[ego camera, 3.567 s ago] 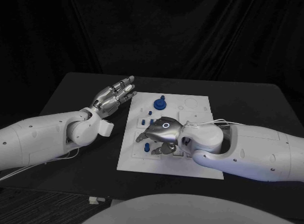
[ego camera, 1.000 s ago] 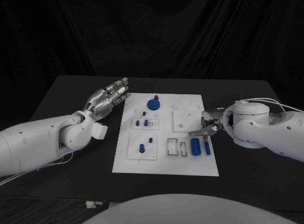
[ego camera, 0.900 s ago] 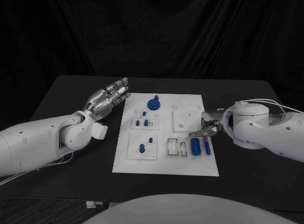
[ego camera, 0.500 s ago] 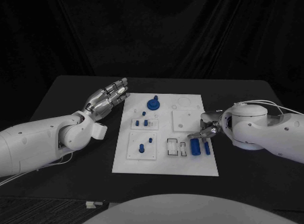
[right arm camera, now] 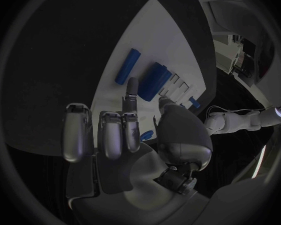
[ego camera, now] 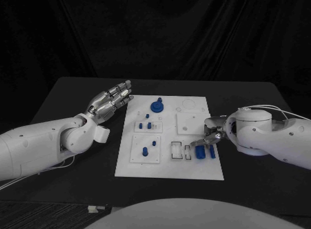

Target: Assemble the parts on the task board

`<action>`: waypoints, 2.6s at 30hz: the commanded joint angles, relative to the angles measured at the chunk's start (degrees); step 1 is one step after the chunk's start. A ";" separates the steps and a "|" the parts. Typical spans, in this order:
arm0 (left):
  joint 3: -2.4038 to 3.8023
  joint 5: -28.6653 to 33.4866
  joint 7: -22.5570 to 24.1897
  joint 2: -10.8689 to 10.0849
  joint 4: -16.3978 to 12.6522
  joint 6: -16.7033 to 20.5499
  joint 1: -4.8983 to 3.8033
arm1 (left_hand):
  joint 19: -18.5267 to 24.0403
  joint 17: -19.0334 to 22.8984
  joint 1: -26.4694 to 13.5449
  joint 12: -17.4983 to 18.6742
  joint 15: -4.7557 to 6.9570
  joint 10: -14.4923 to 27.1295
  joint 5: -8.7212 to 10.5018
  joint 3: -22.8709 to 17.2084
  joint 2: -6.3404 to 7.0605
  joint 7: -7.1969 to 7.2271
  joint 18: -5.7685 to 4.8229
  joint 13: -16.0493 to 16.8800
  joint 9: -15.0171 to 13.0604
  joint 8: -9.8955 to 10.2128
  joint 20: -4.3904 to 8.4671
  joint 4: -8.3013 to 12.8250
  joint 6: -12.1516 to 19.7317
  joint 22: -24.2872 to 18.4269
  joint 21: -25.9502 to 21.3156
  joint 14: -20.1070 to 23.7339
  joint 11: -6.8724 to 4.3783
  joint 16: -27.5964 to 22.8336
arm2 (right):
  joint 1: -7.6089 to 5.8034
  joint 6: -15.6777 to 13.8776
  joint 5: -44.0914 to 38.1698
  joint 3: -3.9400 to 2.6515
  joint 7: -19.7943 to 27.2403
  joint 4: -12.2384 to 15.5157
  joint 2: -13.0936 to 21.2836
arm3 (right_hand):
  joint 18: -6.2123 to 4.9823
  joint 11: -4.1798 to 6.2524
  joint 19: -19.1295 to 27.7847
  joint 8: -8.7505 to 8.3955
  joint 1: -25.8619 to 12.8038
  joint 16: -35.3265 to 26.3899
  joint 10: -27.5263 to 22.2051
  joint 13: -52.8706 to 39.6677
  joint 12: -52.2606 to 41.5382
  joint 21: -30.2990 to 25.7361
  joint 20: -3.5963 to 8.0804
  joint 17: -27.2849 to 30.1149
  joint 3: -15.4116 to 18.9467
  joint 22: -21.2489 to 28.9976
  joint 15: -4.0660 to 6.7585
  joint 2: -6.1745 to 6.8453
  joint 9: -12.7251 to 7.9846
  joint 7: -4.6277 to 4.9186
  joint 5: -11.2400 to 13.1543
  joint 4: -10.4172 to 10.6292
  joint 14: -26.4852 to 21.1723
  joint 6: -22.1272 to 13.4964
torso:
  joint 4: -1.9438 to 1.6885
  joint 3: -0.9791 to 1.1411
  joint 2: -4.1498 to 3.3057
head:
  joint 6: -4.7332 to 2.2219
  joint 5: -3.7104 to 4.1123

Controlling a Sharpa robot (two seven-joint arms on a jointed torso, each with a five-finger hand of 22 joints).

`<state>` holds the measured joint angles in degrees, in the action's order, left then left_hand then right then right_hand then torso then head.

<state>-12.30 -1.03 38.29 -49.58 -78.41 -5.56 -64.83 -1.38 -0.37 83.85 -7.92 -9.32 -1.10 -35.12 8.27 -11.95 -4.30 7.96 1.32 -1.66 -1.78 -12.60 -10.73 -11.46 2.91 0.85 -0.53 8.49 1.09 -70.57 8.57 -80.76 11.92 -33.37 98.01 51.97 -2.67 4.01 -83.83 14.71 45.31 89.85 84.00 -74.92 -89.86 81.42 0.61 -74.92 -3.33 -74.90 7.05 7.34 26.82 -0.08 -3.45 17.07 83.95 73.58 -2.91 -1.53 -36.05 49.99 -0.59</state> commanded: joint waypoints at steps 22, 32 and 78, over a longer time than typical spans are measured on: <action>0.05 0.02 -0.65 0.13 0.13 -1.51 0.48 | -0.02 -0.09 0.35 -0.35 -0.37 0.15 -0.29 -0.26 -0.12 0.45 -0.74 0.08 0.02 -0.11 -0.24 0.32 0.35 0.14 0.14 0.11 0.60 0.33 | 1.43 -1.18 4.04 -0.01 -0.08 -0.65 -0.82 | 0.28 -1.19 -2.20 3.27 14.21 0.15 6.00 -15.08 -0.14 -1.32 -0.97 -15.08 1.20 -11.90 -1.04 -3.60 19.21 1.10 -29.81 -2.07 6.05 -12.15 | -0.02 -0.01 -0.02 | 0.01 -0.24; 0.05 0.02 -0.81 0.24 0.13 -1.80 0.68 | -0.06 -0.10 0.40 -0.36 -0.45 0.16 -0.32 -0.37 -0.12 0.47 -0.77 0.08 0.02 -0.10 -0.31 0.43 0.40 0.19 0.16 0.10 0.79 0.37 | 1.48 -5.71 17.20 -0.01 -1.00 -0.77 -0.03 | 0.27 -1.45 -2.23 3.03 17.15 0.15 6.00 -15.08 -0.14 -1.46 -1.20 -15.08 -1.39 -11.88 -1.28 -3.53 21.24 1.41 -39.32 -3.44 6.05 -14.59 | -0.01 0.00 0.00 | 0.01 -0.39; 0.06 0.02 -1.64 0.47 0.46 -3.27 0.96 | -0.11 -0.15 0.68 -0.43 -0.86 0.20 -0.49 -0.89 -0.20 0.51 -0.86 0.07 0.02 -0.08 -0.59 0.96 0.51 0.22 0.19 0.04 1.01 0.59 | 0.63 -10.46 35.04 -0.02 -1.87 -1.27 -5.45 | -0.03 -2.62 -2.18 1.01 12.59 0.15 6.00 -15.08 -0.14 -2.84 -1.92 -15.08 -1.46 -11.42 -2.14 -6.39 18.73 2.84 -21.84 -1.14 6.05 -17.11 | -0.01 -0.02 -0.01 | 0.01 -0.86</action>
<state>-12.29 -1.03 36.17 -49.24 -77.89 -7.79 -63.97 -1.59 -0.43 84.05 -8.16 -9.74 -0.85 -35.33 7.56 -12.15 -3.89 7.97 1.31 -1.65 -1.78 -12.81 -10.02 -11.05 3.06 0.85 -0.54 9.06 1.32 -70.11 -2.80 -43.91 11.92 -34.04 96.76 46.60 -2.68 1.86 -84.03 15.96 58.59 89.85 83.89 -74.90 -89.86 78.91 -0.82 -74.91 -5.08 -74.91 5.41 0.82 45.62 2.77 -25.76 15.98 83.95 56.78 -2.95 -1.55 -36.09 49.99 -1.43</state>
